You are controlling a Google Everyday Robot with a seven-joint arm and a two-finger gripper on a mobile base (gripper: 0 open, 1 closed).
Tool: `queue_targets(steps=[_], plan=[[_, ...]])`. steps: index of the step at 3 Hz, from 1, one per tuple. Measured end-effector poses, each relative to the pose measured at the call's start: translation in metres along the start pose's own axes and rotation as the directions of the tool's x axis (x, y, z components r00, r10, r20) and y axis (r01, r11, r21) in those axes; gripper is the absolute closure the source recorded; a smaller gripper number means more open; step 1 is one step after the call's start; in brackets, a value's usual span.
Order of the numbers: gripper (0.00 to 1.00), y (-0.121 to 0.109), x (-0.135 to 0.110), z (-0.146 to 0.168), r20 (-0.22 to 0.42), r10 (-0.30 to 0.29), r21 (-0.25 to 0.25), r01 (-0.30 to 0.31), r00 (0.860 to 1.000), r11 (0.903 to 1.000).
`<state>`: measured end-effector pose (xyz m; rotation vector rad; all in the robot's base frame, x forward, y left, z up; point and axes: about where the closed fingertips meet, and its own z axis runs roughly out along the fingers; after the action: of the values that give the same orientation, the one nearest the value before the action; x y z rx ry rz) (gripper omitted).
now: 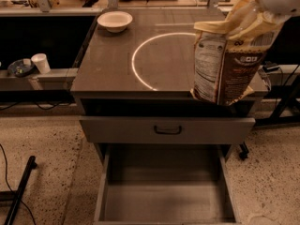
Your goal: Pick brown chip bag from middle drawer and place on counter
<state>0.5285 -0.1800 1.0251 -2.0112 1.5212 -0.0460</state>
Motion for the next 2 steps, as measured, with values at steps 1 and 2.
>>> queue_targets(steps=[1,2], plan=[[1.00,-0.0006,-0.0015,-0.0023,0.012,-0.006,0.001,0.006,1.000,1.0000],[1.00,-0.0032,-0.0069,-0.0084,0.049,-0.028,0.004,0.028,0.998,0.9996]])
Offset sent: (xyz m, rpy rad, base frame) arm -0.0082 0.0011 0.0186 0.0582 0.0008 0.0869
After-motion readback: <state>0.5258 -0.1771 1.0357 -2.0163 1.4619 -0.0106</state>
